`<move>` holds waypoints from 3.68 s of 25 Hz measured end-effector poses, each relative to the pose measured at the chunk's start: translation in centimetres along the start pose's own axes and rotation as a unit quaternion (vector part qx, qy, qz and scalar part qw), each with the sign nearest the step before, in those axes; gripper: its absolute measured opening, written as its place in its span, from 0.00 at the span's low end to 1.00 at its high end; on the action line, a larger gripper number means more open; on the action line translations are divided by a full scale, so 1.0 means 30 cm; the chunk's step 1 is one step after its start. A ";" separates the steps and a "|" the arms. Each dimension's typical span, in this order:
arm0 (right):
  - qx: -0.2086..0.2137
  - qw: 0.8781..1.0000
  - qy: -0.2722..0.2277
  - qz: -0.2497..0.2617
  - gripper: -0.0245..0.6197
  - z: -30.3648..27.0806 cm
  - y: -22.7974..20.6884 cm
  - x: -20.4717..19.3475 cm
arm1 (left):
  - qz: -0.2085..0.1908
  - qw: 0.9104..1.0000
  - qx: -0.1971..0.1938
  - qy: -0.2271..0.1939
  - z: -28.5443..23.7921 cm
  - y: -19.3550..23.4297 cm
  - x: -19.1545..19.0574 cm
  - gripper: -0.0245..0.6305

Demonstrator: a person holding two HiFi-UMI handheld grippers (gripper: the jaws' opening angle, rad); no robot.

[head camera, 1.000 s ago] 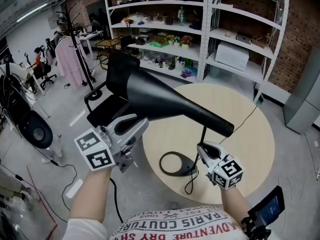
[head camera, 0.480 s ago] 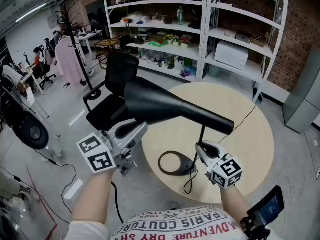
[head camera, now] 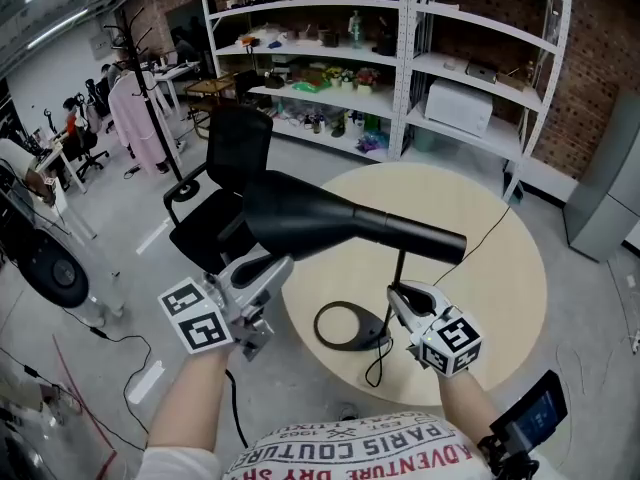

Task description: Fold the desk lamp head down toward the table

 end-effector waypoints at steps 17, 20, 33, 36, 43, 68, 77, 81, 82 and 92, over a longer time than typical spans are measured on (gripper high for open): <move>-0.003 1.000 0.001 0.000 0.10 -0.011 -0.005 0.027 | 0.048 0.999 -0.009 0.002 -0.009 0.009 -0.071 0.09; -0.003 1.000 0.002 -0.001 0.10 -0.009 -0.006 0.027 | 0.056 0.998 -0.010 0.002 -0.012 0.005 -0.082 0.09; 0.001 1.000 0.003 0.000 0.10 -0.011 -0.003 0.018 | 0.081 0.997 -0.016 0.002 -0.008 -0.005 -0.144 0.08; 0.001 1.000 0.002 0.000 0.10 -0.008 -0.001 0.016 | 0.090 0.996 -0.017 0.001 -0.007 -0.015 -0.162 0.08; 0.000 1.000 0.002 0.000 0.10 -0.006 0.000 0.023 | 0.102 0.995 -0.022 -0.003 -0.013 -0.019 -0.178 0.08; -0.005 1.000 -0.006 -0.001 0.10 -0.001 -0.008 0.007 | 0.162 0.986 -0.038 -0.019 -0.044 -0.058 -0.303 0.07; -0.008 1.000 -0.011 -0.001 0.10 -0.003 -0.010 -0.006 | 0.185 0.981 -0.046 -0.025 -0.057 -0.072 -0.354 0.07; -0.007 1.000 -0.011 -0.002 0.10 0.006 -0.012 0.003 | 0.193 0.980 -0.049 -0.023 -0.070 -0.090 -0.363 0.07; -0.007 1.000 -0.011 -0.002 0.10 0.008 -0.012 0.004 | 0.195 0.979 -0.051 -0.023 -0.073 -0.094 -0.365 0.07; -0.008 1.000 -0.013 -0.004 0.10 0.011 -0.001 0.008 | 0.221 0.973 -0.061 -0.030 -0.084 -0.118 -0.396 0.07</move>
Point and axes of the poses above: the fingertips, and each gripper's own axes: z backward along the fingers, y to its left, x out of its top, the point moved 9 cm from there along z, backward along the fingers, and after that the axes turned 11 degrees about -z, right-handed, at the moved point
